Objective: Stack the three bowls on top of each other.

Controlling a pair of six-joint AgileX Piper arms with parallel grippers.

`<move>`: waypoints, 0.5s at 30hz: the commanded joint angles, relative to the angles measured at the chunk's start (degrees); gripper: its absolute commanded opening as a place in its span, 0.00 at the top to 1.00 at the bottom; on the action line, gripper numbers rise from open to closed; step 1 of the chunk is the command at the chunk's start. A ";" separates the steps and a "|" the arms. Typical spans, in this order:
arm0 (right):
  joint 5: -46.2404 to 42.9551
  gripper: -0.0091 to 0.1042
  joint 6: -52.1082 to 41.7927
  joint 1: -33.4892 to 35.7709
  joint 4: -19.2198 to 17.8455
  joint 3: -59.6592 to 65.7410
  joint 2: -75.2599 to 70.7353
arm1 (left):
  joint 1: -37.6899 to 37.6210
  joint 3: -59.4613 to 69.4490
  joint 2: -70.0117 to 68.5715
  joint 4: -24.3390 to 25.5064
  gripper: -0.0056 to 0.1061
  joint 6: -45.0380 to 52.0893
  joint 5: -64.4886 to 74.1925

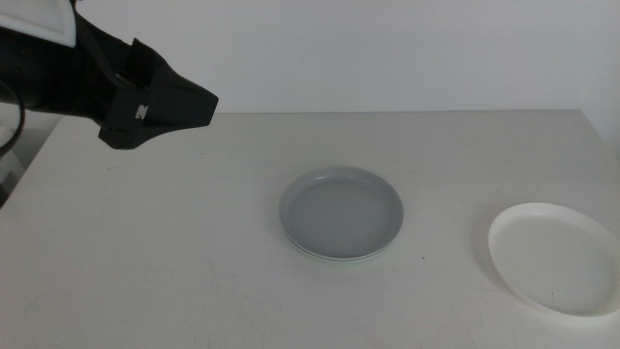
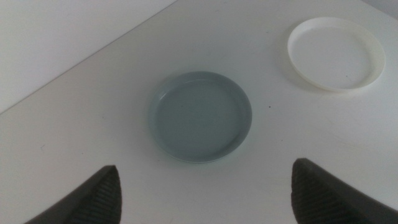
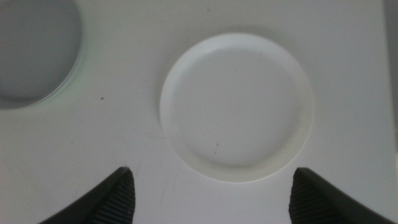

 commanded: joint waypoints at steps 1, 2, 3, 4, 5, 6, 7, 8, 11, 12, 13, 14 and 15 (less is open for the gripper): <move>-1.59 0.37 -3.66 -5.85 4.76 -2.21 3.20 | 0.04 -1.25 -1.17 -1.26 0.01 -0.69 -3.16; -1.72 0.37 -4.68 -8.03 5.89 -2.21 5.03 | 0.04 -1.25 -1.17 -1.26 0.01 -0.69 -3.16; -1.91 0.37 -5.24 -9.81 6.05 -2.21 6.69 | 0.04 -1.25 -1.17 -1.26 0.01 -0.69 -3.16; -2.07 0.37 -5.46 -10.92 5.57 -2.21 8.20 | 0.04 -1.25 -1.17 -1.26 0.01 -0.69 -3.16; -2.12 0.37 -5.50 -11.90 4.54 -2.15 9.61 | 0.04 -1.25 -1.17 -1.26 0.01 -0.69 -3.16; -2.21 0.37 -5.19 -12.34 3.72 -2.10 10.84 | 0.04 -1.25 -1.17 -1.26 0.01 -0.69 -3.16; -2.88 0.37 -5.05 -12.40 3.10 -2.10 11.73 | 0.04 -1.25 -1.17 -1.26 0.01 -0.69 -3.16; -3.70 0.37 -5.32 -12.40 2.55 -2.10 12.67 | 0.04 -1.25 -1.17 -1.26 0.01 -0.69 -3.16; -6.79 0.37 -6.01 -12.47 1.69 -2.04 15.12 | 0.04 -1.25 -1.17 -1.26 0.01 -0.69 -3.16; -7.72 0.37 -6.07 -12.47 1.69 -2.04 16.04 | 0.04 -1.25 -1.17 -1.26 0.01 -0.69 -3.16; -8.34 0.37 -6.33 -12.47 1.69 -2.04 17.03 | 0.04 -1.25 -1.17 -1.26 0.01 -0.69 -3.16; -8.76 0.37 -6.47 -12.47 1.69 -2.04 18.05 | 0.04 -1.25 -1.17 -1.26 0.01 -0.69 -3.16; -9.21 0.37 -6.73 -12.60 1.69 -2.04 19.20 | 0.04 -1.25 -1.17 -1.26 0.01 -0.69 -3.16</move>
